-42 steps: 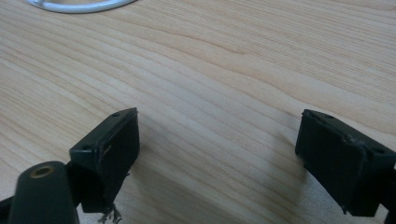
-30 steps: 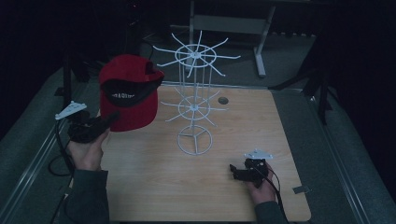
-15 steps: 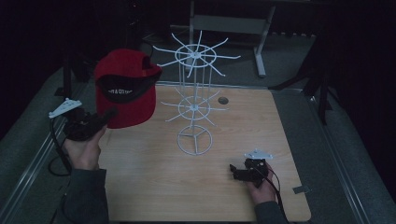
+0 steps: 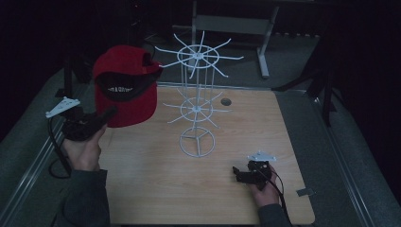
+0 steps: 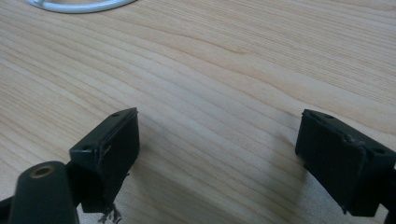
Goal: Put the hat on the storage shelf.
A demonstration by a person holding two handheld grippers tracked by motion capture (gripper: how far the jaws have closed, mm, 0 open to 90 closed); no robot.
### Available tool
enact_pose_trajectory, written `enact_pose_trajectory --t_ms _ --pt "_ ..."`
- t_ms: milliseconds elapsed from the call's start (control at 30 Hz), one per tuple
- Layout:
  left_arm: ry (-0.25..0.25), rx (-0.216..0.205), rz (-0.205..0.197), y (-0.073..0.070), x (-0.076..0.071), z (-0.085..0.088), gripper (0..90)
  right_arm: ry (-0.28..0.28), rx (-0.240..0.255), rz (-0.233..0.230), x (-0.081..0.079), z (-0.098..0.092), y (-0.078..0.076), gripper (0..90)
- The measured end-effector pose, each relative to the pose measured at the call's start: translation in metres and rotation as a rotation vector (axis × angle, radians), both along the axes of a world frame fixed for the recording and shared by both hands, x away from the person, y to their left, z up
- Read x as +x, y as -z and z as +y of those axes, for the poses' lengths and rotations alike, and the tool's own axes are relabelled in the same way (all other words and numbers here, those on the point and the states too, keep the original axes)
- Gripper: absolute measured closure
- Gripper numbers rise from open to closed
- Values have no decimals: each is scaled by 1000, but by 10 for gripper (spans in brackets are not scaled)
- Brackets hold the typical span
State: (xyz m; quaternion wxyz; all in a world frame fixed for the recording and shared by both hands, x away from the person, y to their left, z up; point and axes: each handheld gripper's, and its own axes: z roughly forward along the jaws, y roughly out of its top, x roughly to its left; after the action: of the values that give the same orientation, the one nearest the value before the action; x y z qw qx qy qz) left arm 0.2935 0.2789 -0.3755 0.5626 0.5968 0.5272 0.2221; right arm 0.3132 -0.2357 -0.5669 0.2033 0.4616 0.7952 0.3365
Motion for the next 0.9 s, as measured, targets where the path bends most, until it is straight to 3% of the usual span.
enact_pose_trajectory --t_ms 900 --pt "-7 -13 -39 -11 -3 0 857 1 1 1 0 0 0 135"
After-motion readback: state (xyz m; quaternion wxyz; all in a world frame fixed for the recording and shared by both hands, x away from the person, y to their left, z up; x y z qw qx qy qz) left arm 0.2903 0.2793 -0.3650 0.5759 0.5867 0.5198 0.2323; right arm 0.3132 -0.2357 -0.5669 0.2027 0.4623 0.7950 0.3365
